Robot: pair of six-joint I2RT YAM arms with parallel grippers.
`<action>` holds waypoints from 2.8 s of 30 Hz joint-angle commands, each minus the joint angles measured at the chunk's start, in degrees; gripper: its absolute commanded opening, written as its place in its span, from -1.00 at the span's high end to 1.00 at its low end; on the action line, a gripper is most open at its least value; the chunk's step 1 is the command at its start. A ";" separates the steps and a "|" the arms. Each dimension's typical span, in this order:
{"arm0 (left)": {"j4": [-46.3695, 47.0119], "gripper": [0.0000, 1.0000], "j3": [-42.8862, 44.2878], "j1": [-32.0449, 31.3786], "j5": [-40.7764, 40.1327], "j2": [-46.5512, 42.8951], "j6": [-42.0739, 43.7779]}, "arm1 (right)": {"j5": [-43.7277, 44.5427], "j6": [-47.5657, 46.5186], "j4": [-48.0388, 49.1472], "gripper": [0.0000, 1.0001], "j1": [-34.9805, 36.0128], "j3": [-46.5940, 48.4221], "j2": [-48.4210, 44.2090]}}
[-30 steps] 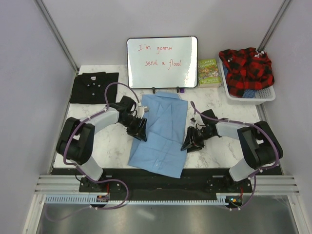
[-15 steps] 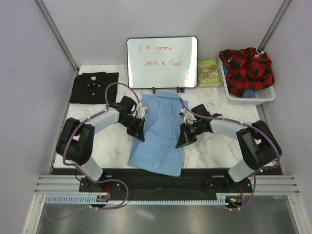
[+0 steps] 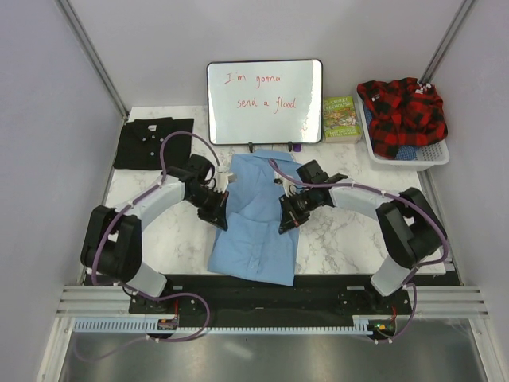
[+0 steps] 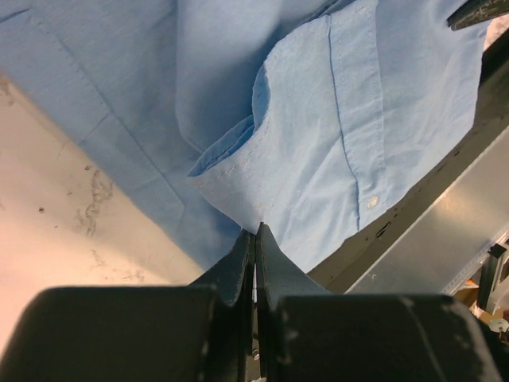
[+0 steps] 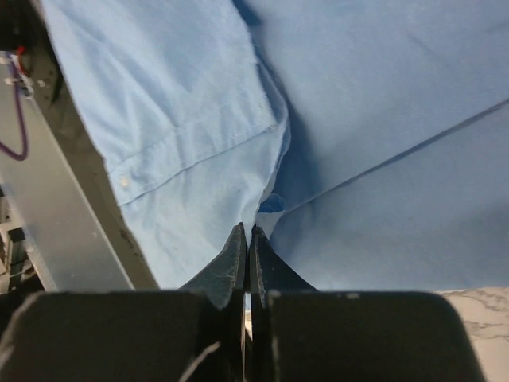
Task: Fold and stack the long sleeve shirts
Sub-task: Fold the shirt
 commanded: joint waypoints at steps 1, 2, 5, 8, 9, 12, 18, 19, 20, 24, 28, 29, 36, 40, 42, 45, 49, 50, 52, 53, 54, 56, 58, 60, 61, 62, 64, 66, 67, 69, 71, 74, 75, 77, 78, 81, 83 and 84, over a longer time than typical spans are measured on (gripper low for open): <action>-0.87 0.96 1.16 1.68 -3.00 3.03 2.10 | 4.13 -4.70 -0.78 1.00 -0.07 2.50 3.36; -0.87 0.95 2.21 2.03 -3.44 4.17 2.19 | 5.35 -4.87 -0.78 1.00 -0.07 2.50 4.24; -0.61 0.91 3.19 3.08 -4.49 7.25 1.57 | 7.91 -4.70 -0.87 1.00 -0.07 3.55 6.61; -0.69 0.92 4.24 4.49 -4.41 10.76 0.87 | 10.81 -4.44 -1.83 1.00 -0.07 5.40 9.16; -0.60 0.91 4.59 4.67 -4.32 11.73 0.43 | 11.60 -4.52 -1.75 1.00 -0.07 5.57 9.52; 0.01 0.90 6.00 4.67 -3.09 14.63 -0.71 | 14.94 -4.52 -2.01 1.00 -0.59 6.54 11.36; 4.14 0.90 7.23 4.58 -3.18 17.98 -3.61 | 19.07 -6.02 -2.89 1.00 -3.66 10.67 15.14; 4.58 0.90 7.84 4.58 -3.18 18.33 -3.61 | 19.42 -6.19 -3.06 1.00 -3.93 11.80 16.02; 5.36 0.90 8.11 4.58 -2.92 18.60 -5.27 | 19.86 -6.80 -3.50 1.00 -4.28 12.34 16.37; 5.64 0.90 8.82 4.76 -2.21 19.22 -6.07 | 19.43 -7.86 -5.26 0.99 -5.78 14.19 16.56; 5.72 0.89 4.26 4.76 -0.37 14.83 -6.16 | 16.44 -8.31 -7.54 0.95 -5.34 12.17 11.82; 5.72 0.86 3.37 4.67 -0.28 13.08 -6.08 | 16.18 -8.22 -8.07 0.95 -5.17 11.30 11.11; 4.76 0.43 1.35 5.28 3.91 7.28 -4.23 | 15.13 -8.39 -10.53 0.38 -4.20 7.77 7.51; 6.51 0.03 0.99 6.95 8.42 -5.28 0.23 | 15.65 -9.18 -13.78 0.05 -4.46 9.52 2.33; 7.04 -0.13 0.03 6.43 8.78 -13.10 4.01 | 15.56 -10.23 -15.10 0.03 -4.81 11.98 -0.48; 7.04 -0.22 -3.47 1.45 2.66 -21.26 14.46 | 15.56 -11.99 -15.63 0.04 -4.90 12.78 -3.65; 6.87 -0.13 -9.55 -4.99 4.81 -28.41 26.68 | 7.76 -12.35 -15.98 0.25 -3.77 10.15 -4.81; 6.78 -0.12 -10.43 -6.65 5.17 -28.68 28.01 | 4.26 -12.26 -16.07 0.29 -3.24 8.06 -4.81; 7.21 -0.05 -12.45 -13.59 0.98 -27.38 30.48 | 2.21 -12.78 -16.16 0.32 -1.57 5.67 -4.46; 8.70 -0.03 -13.50 -15.70 -1.31 -26.24 30.57 | 1.94 -12.70 -15.81 0.33 -1.13 3.57 -3.93; 9.15 0.00 -13.68 -18.16 -3.94 -25.35 30.92 | 1.59 -12.35 -15.20 0.33 -0.86 2.77 -2.19; 11.60 0.00 -14.91 -20.89 -7.03 -23.76 31.28 | 1.23 -12.52 -13.88 0.36 -0.86 2.32 1.76; 16.87 -0.05 -16.49 -26.51 -13.18 -24.55 31.19 | 2.11 -12.09 -11.52 0.37 -0.86 2.15 3.89; 21.68 -0.11 -20.09 -33.95 -20.53 -26.74 31.80 | 0.80 -11.82 -11.07 0.37 -0.86 2.93 7.14; 23.46 -0.14 -21.58 -36.53 -23.28 -27.53 32.24 | 0.97 -11.21 -10.11 0.37 -0.68 3.02 8.02; 25.39 -0.16 -24.38 -38.99 -26.00 -28.24 32.59 | 1.49 -10.51 -9.92 0.37 -0.77 3.63 9.68; 29.88 -0.16 -26.16 -44.80 -32.43 -28.25 33.82 | 1.94 -10.33 -10.53 0.37 -0.77 4.51 11.01; 33.65 -0.15 -27.92 -48.49 -37.09 -27.72 34.35 | 1.68 -9.89 -10.89 0.37 -0.77 4.61 11.72; 34.98 -0.15 -28.27 -49.72 -38.32 -27.28 34.53 | 1.41 -9.71 -10.97 0.37 -0.77 4.61 11.81; 37.79 -0.12 -29.59 -53.59 -42.28 -25.35 35.40 | 0.80 -9.45 -11.06 0.37 -0.77 4.52 11.63; 40.60 -0.09 -30.03 -56.48 -44.38 -24.21 35.58 | 0.62 -9.10 -11.15 0.37 -0.77 4.87 11.11; 44.92 -0.08 -30.91 -59.13 -47.46 -20.79 36.37 | 0.27 -8.92 -11.50 0.35 -0.86 4.87 10.32; 45.27 -0.07 -30.83 -59.49 -47.82 -19.38 36.72 | 0.27 -8.92 -11.50 0.35 -0.77 4.70 10.14; 45.45 -0.04 -31.00 -60.45 -48.00 -19.02 36.64 | 0.53 -8.83 -11.50 0.35 -0.68 4.70 9.70; 45.36 -0.05 -31.17 -60.89 -47.83 -19.45 36.29 | 0.53 -8.92 -11.50 0.35 -0.77 4.70 9.70; 45.36 -0.06 -31.00 -62.13 -48.70 -18.50 36.02 | 0.36 -9.18 -11.50 0.35 -0.77 4.61 9.87; 46.84 0.00 -31.00 -62.13 -50.36 -16.56 36.02 | 0.62 -9.53 -11.59 0.35 -0.77 4.43 9.79; 46.86 0.10 -30.91 -62.13 -50.46 -16.12 36.02 | 0.71 -9.53 -11.59 0.35 -0.77 4.26 9.78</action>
